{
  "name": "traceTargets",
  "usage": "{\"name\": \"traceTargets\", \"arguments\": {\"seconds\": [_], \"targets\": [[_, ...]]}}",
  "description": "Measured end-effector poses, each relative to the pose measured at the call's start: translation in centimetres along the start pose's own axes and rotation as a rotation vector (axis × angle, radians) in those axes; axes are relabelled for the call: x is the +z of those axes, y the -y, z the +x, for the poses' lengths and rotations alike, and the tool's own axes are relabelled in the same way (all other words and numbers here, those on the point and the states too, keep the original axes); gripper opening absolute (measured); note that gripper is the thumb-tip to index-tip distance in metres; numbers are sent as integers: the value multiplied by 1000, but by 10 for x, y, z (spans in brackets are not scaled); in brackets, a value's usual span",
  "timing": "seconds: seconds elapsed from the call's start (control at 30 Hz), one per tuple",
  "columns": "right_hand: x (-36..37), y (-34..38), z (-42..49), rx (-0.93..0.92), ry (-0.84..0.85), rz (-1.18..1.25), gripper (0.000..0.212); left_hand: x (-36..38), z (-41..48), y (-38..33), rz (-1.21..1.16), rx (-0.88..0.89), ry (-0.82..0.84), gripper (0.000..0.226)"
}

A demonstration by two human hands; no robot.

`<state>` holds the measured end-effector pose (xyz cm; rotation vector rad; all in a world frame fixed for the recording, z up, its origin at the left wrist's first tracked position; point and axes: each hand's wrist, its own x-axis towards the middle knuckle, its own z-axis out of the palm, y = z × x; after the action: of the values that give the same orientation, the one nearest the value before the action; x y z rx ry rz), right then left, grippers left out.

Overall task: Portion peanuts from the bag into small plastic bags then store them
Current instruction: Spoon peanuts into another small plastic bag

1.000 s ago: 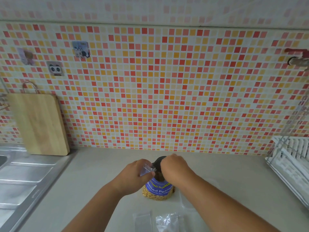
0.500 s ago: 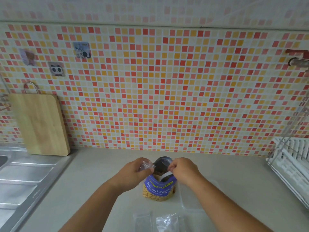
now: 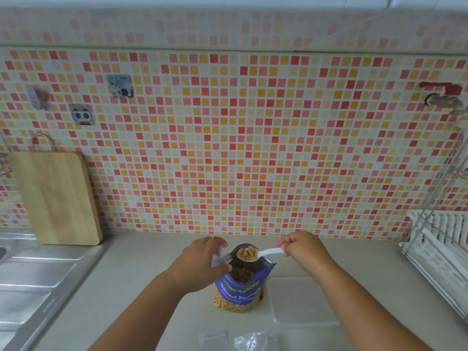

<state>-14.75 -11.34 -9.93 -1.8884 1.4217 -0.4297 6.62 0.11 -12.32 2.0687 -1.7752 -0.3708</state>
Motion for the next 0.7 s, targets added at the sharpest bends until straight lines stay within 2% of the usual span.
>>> {"name": "traceTargets", "arguments": {"seconds": [0.2, 0.3, 0.43, 0.53, 0.6, 0.7], "targets": [[-16, 19, -6, -56, -22, -4, 37, 5, 9, -13, 148, 42, 11, 55], [-16, 26, -9, -58, 18, -32, 32, 11, 14, -18, 170, 65, 1, 53], [-11, 45, -6, -97, 86, -240, 30, 20, 21, -26, 197, 71, 4, 52], [-4, 66, -8, -222, 100, -400, 27, 25, 26, -30, 137, 56, -21, 51], [-1, 80, -14, -367, 95, -530, 24, 26, 27, -32, 49, 49, -44, 50], [-12, 93, -27, -666, -58, -771, 26, 24, 26, -34, -136, 12, -96, 49]]}}
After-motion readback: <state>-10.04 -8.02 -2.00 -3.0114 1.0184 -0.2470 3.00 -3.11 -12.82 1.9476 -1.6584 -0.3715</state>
